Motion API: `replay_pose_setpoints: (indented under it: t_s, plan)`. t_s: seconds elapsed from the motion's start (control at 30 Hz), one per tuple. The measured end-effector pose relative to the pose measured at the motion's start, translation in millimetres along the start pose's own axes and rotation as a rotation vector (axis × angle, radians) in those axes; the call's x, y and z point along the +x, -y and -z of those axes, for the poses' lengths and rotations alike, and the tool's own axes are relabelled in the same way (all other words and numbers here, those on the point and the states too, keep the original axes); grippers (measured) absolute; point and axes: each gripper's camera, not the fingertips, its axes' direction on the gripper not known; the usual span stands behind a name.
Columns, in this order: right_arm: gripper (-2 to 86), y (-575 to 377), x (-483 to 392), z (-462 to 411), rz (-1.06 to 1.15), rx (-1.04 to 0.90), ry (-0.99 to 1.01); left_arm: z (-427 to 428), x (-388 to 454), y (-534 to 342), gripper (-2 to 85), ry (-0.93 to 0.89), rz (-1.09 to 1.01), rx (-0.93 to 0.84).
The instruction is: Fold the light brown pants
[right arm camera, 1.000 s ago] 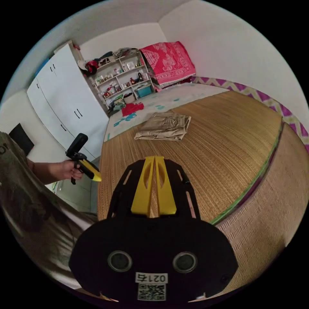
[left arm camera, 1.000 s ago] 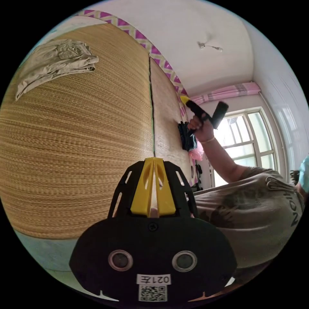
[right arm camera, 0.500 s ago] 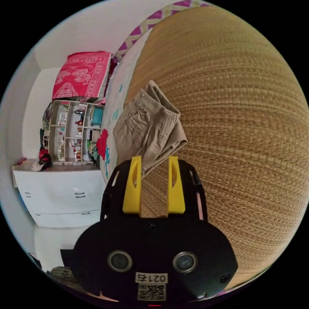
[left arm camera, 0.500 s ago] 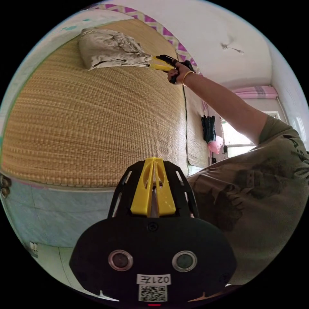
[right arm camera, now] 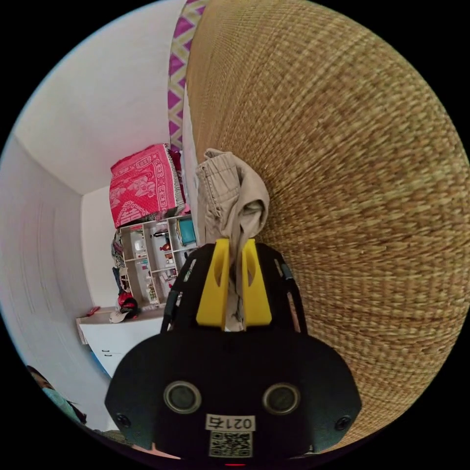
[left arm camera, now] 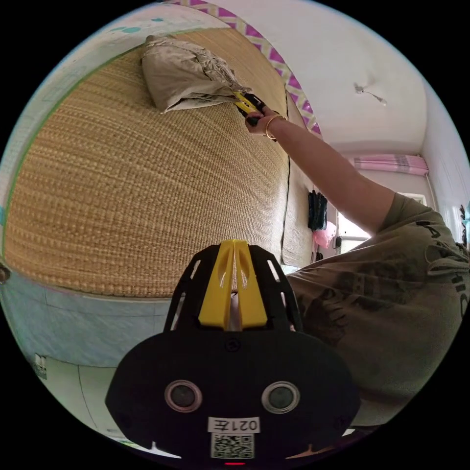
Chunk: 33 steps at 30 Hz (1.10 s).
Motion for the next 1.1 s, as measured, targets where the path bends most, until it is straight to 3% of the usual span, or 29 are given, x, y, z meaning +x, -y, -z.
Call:
replay_pose_setpoints:
  t_s: [0.17,0.47,0.63,0.9,0.97,1.1]
  plan:
    - [2.0,-18,-9,83,0.030,0.042,0.002,-32,31,53,-0.9,-0.002,-0.125,-0.054]
    - [1.6,-113,70,381,-0.040,0.338,-0.030,-200,119,145,-0.9,-0.196,-0.239,-0.242]
    - [1.8,-178,140,545,-0.122,0.582,-0.030,-262,198,152,-0.9,-0.126,-0.348,-0.333]
    - [3.1,-256,220,671,-0.172,0.836,0.011,-329,287,134,-0.9,-0.056,-0.346,-0.370]
    - [4.1,-268,236,687,-0.191,0.832,0.008,-342,301,131,-0.9,-0.048,-0.334,-0.372]
    - [8.1,-280,264,707,-0.234,0.596,-0.160,-364,329,128,-0.9,-0.044,-0.294,-0.361]
